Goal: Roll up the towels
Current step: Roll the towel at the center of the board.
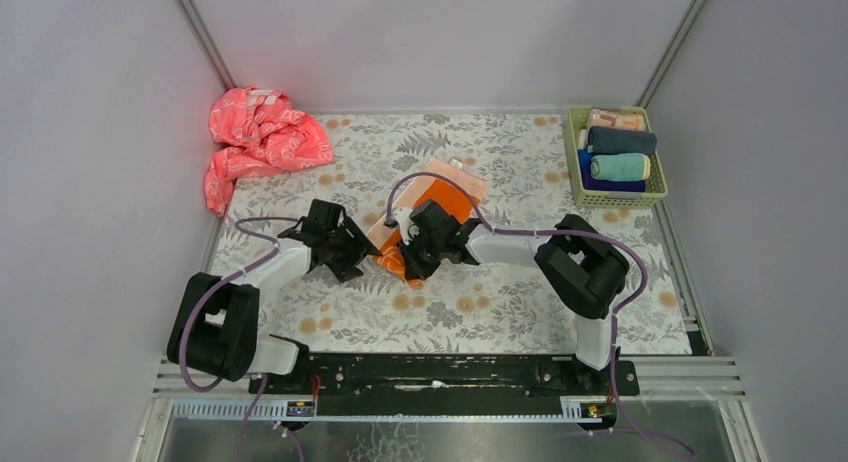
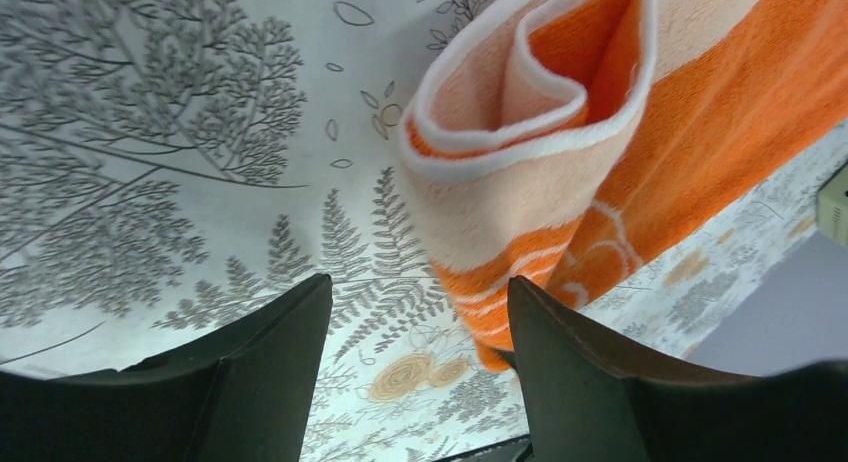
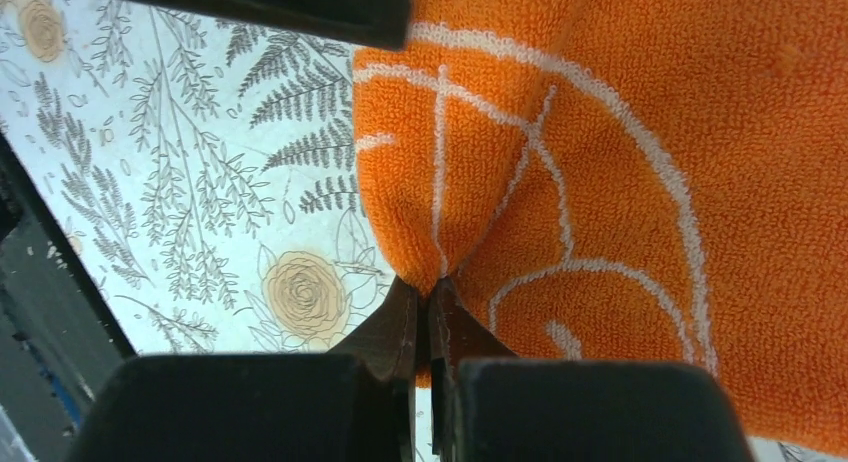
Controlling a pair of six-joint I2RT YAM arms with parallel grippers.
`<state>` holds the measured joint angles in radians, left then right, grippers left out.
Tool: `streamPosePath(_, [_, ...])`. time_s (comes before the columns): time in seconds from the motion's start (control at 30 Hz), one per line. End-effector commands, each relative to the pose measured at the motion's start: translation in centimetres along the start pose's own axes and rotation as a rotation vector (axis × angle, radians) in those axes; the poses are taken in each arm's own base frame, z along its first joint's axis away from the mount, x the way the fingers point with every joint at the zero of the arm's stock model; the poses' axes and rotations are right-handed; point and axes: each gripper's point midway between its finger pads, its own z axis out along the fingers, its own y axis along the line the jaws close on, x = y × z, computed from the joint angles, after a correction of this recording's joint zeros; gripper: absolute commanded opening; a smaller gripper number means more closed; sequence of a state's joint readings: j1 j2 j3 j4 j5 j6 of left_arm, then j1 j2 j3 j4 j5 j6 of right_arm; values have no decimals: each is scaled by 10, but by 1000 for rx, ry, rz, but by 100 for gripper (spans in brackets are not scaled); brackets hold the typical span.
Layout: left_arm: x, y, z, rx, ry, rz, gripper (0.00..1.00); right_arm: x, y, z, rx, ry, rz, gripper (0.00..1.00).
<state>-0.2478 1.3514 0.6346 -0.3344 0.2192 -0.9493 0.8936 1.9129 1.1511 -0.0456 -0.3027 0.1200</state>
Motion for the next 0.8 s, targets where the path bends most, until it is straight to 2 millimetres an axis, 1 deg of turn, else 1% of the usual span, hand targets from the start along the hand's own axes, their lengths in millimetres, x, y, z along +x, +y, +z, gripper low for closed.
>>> streamPosePath(0.0, [-2, -31, 5, 122, 26, -55, 65, -8, 22, -4, -99, -34, 26, 0])
streamPosePath(0.1, [-4, -36, 8, 128, 20, -54, 64, -6, 21, -3, -93, -30, 31, 0])
streamPosePath(0.2, [0, -26, 13, 93, 30, -66, 56, -5, 18, -3, -86, -37, 42, 0])
streamPosePath(0.3, [3, -12, 17, 54, 20, -79, 48, -8, 16, -5, -84, -47, 49, 0])
streamPosePath(0.37, [0, -3, 19, 21, -5, -77, 45, -8, 17, -5, -90, -51, 51, 0])
streamPosePath(0.43, [-7, 1, 22, -8, -36, -67, 41, -8, 18, -6, -100, -52, 53, 0])
streamPosePath(0.57, [-19, 0, 30, -48, -67, -50, 38, -8, 20, -9, -114, -57, 59, 0])
streamPosePath(0.77, [-26, 3, 34, -82, -86, -49, 32, -11, 21, -18, -136, -90, 96, 0])
